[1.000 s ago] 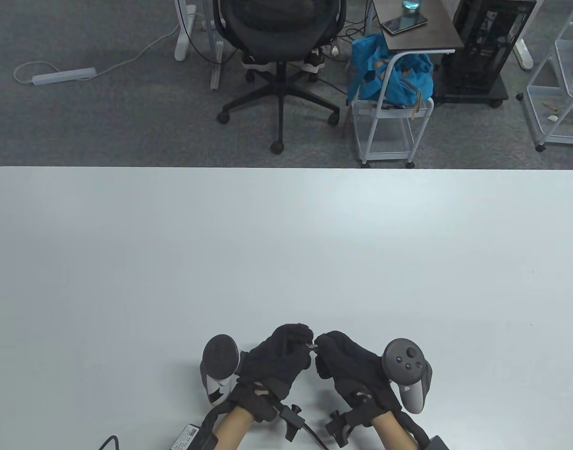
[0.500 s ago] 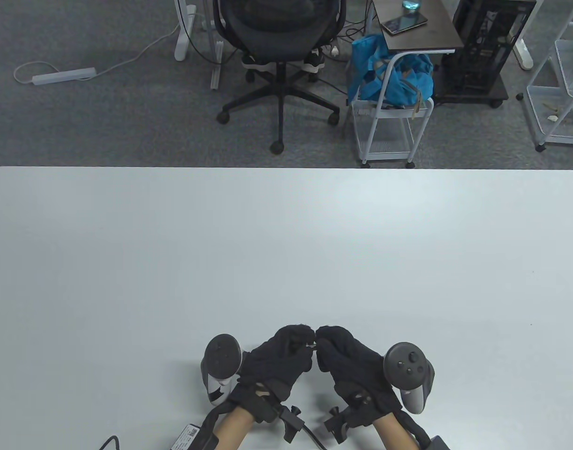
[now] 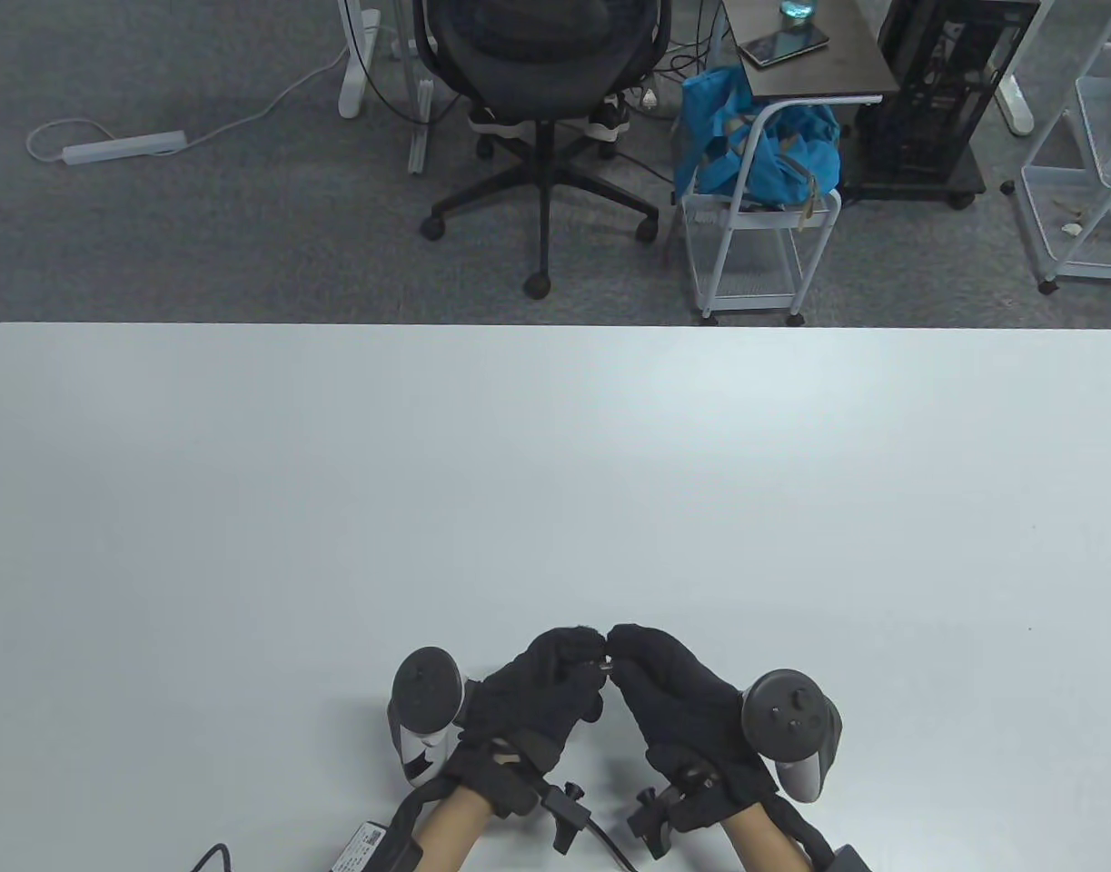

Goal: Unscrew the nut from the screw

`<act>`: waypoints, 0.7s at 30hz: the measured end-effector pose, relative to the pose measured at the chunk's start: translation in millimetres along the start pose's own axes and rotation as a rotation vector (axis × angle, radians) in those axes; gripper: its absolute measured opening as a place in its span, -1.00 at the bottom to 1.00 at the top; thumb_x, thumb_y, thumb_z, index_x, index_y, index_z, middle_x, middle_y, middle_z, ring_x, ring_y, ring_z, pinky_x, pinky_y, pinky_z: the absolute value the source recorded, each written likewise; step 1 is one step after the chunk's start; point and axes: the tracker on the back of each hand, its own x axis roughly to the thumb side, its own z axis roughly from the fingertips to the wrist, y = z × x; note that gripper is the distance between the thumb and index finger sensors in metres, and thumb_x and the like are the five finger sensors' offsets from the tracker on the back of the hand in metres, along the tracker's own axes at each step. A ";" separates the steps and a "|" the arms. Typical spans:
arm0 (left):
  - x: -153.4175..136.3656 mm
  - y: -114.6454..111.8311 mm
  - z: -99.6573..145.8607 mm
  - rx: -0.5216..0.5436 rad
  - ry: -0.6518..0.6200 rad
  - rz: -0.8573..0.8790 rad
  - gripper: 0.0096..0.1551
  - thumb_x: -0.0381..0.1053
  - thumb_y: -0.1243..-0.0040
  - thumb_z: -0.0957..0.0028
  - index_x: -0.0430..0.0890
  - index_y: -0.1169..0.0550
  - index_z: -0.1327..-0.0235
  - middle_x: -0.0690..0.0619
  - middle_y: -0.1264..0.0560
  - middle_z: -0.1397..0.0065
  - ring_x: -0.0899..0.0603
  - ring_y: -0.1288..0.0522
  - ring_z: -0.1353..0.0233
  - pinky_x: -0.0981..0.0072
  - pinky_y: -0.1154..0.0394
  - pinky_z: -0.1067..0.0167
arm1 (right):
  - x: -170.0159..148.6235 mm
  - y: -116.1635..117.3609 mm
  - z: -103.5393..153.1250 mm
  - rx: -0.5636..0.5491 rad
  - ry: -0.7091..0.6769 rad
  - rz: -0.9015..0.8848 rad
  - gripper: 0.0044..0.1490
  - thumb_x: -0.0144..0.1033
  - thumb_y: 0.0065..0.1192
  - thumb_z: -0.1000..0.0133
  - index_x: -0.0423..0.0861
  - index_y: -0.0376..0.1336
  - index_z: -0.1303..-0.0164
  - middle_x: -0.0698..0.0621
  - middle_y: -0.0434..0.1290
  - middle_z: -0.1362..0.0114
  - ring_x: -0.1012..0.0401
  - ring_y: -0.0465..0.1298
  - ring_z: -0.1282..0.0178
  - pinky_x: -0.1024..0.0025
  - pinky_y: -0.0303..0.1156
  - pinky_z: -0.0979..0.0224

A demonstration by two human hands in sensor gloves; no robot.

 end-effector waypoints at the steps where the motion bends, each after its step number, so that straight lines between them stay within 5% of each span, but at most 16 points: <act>1: -0.2 0.3 0.1 0.003 0.002 0.000 -0.45 0.11 -0.34 -0.03 -0.06 -0.57 -0.27 -0.15 -0.64 -0.14 -0.07 -0.71 0.16 -0.15 -0.64 -0.05 | -0.4 0.2 -0.5 0.014 0.003 -0.008 -0.41 -0.23 0.21 -0.19 -0.06 0.28 -0.45 -0.17 0.46 -0.33 -0.11 0.53 -0.20 -0.22 0.44 -0.33; 4: -1.4 1.5 0.4 0.009 0.011 0.008 -0.45 0.09 -0.34 -0.04 -0.04 -0.56 -0.28 -0.16 -0.62 -0.17 -0.09 -0.70 0.14 -0.17 -0.62 -0.07 | -2.8 1.2 -0.6 0.043 0.028 -0.024 -0.30 -0.22 0.24 -0.19 -0.12 0.19 -0.55 -0.18 0.40 -0.41 -0.12 0.50 -0.26 -0.23 0.41 -0.34; 7: 0.0 1.4 0.6 0.013 0.009 0.004 -0.46 0.07 -0.34 -0.04 -0.02 -0.55 -0.28 -0.16 -0.60 -0.20 -0.10 -0.69 0.11 -0.18 -0.61 -0.09 | -9.5 2.2 -0.3 0.077 0.084 -0.025 -0.11 0.03 0.18 -0.21 -0.18 0.06 -0.65 -0.25 0.35 -0.47 -0.18 0.45 -0.31 -0.28 0.37 -0.35; 10: 1.3 0.9 0.7 0.008 -0.002 -0.008 -0.47 0.04 -0.37 -0.03 -0.01 -0.55 -0.28 -0.17 -0.59 -0.23 -0.11 -0.69 0.09 -0.19 -0.60 -0.10 | -18.0 0.5 1.0 0.044 0.169 -0.076 -0.02 0.23 0.01 -0.21 -0.31 0.18 -0.55 -0.30 0.48 -0.31 -0.24 0.53 -0.14 -0.32 0.39 -0.24; 14: 2.1 0.1 0.3 -0.001 -0.009 -0.021 -0.47 0.03 -0.38 -0.02 0.01 -0.55 -0.27 -0.17 -0.58 -0.24 -0.11 -0.69 0.08 -0.19 -0.60 -0.11 | -18.3 -0.6 -0.2 0.054 0.184 -0.077 -0.22 0.14 0.03 -0.22 -0.30 0.41 -0.18 -0.09 0.64 0.12 -0.04 0.64 0.24 -0.19 0.53 -0.08; 21: 1.6 0.3 0.7 0.004 -0.002 -0.016 -0.47 0.04 -0.36 -0.03 0.00 -0.55 -0.28 -0.17 -0.59 -0.23 -0.11 -0.69 0.09 -0.19 -0.60 -0.10 | -10.3 -0.2 -1.9 0.054 0.100 -0.062 -0.29 -0.03 0.17 -0.20 -0.30 0.28 -0.35 -0.07 0.58 -0.01 0.00 0.62 0.11 -0.15 0.52 -0.19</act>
